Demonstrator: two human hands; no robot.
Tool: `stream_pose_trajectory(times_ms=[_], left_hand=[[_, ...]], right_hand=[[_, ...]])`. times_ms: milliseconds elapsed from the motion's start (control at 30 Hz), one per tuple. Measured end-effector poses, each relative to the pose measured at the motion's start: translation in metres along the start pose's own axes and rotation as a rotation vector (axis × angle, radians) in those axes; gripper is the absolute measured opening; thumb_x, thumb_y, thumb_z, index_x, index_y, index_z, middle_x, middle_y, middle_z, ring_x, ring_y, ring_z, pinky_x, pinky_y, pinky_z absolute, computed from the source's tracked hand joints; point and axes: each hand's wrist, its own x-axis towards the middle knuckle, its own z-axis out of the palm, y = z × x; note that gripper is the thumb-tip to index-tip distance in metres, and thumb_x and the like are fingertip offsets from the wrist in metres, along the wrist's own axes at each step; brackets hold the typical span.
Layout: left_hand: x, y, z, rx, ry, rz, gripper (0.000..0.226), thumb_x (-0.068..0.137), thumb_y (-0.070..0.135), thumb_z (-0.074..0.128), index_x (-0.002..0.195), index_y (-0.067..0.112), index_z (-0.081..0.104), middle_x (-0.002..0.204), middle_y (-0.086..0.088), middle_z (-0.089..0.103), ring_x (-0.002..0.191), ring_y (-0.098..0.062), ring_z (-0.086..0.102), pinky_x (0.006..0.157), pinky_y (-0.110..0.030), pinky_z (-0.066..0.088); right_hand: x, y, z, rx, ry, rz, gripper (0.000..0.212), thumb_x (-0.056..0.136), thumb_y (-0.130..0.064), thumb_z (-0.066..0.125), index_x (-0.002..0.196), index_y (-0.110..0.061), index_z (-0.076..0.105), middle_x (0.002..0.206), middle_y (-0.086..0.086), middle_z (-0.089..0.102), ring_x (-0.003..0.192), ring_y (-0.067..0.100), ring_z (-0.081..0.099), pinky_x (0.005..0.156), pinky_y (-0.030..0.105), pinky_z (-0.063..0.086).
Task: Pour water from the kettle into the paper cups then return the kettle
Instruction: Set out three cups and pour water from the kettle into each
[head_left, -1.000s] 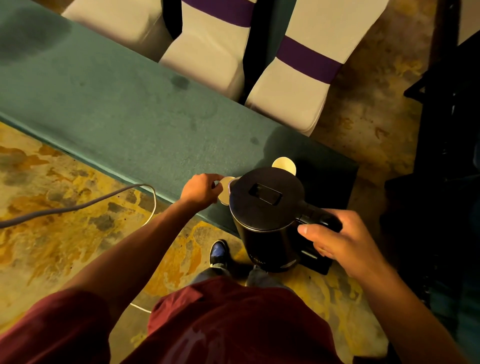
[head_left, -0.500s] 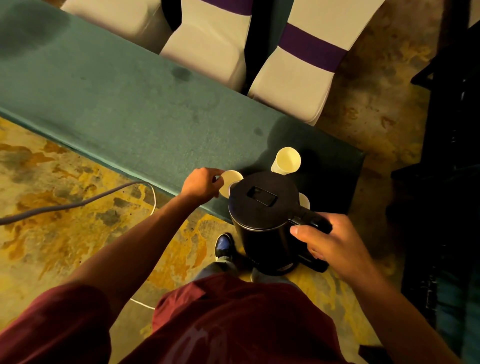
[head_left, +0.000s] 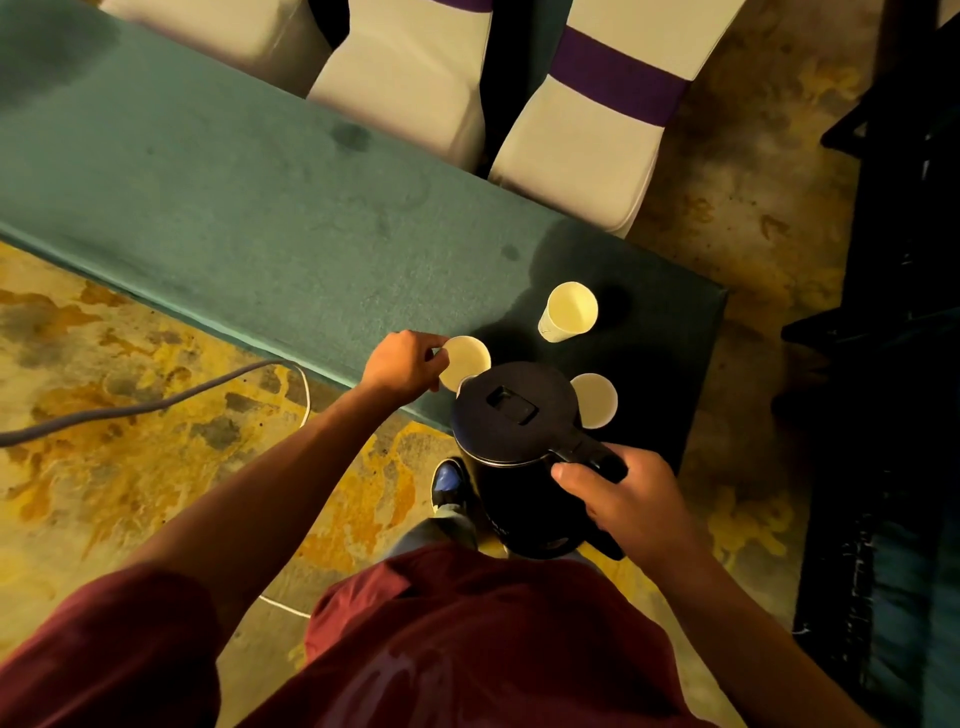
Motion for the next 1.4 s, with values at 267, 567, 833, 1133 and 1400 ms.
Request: stream_pose_trajectory(times_ms=[267,567,833,1133,1400], left_hand=[[0.000,0.001,0.000,-0.007,-0.006,-0.012,0.031,0.090,0.022,0.055,0.113,0.027,0.075,0.059,0.002,0.072,0.053,-0.004,0.063,0.062,-0.027,0.053],[-0.001,0.001,0.001,-0.007,-0.005,-0.016,0.031,0.090,0.022,0.055,0.113,0.029,0.076,0.057,0.005,0.070,0.058,-0.008,0.066,0.065,-0.030,0.055],[-0.002,0.002,-0.001,-0.047,-0.020,-0.024,0.032,0.091,0.020,0.055,0.116,0.026,0.075,0.059,0.003,0.072,0.051,0.005,0.060,0.059,-0.024,0.050],[-0.001,0.000,0.000,-0.066,-0.014,-0.021,0.032,0.092,0.021,0.056,0.118,0.025,0.074,0.058,0.004,0.070,0.055,-0.004,0.065,0.058,-0.023,0.050],[0.001,-0.003,0.000,-0.067,-0.011,-0.015,0.030,0.093,0.021,0.055,0.116,0.023,0.075,0.058,0.005,0.070,0.054,0.000,0.065,0.062,-0.026,0.055]], right_hand=[[0.004,0.007,0.001,-0.039,0.004,0.014,0.051,0.092,-0.013,0.073,0.048,-0.035,0.060,0.043,-0.016,0.052,0.043,-0.003,0.051,0.049,0.016,0.039],[0.009,0.007,0.004,-0.019,-0.009,0.053,0.034,0.079,-0.037,0.070,0.049,-0.031,0.056,0.044,-0.014,0.048,0.041,-0.001,0.047,0.051,0.024,0.038],[0.012,0.006,0.008,-0.033,-0.017,0.108,0.034,0.072,-0.049,0.068,0.048,-0.030,0.054,0.044,-0.012,0.046,0.042,0.006,0.045,0.056,0.033,0.039],[0.018,0.006,0.011,-0.060,-0.027,0.119,0.034,0.068,-0.055,0.067,0.051,-0.029,0.054,0.047,-0.010,0.047,0.046,0.011,0.047,0.057,0.036,0.041],[0.021,0.010,0.011,-0.033,-0.028,0.157,0.033,0.068,-0.055,0.069,0.052,-0.028,0.057,0.046,-0.009,0.048,0.044,0.010,0.048,0.055,0.035,0.041]])
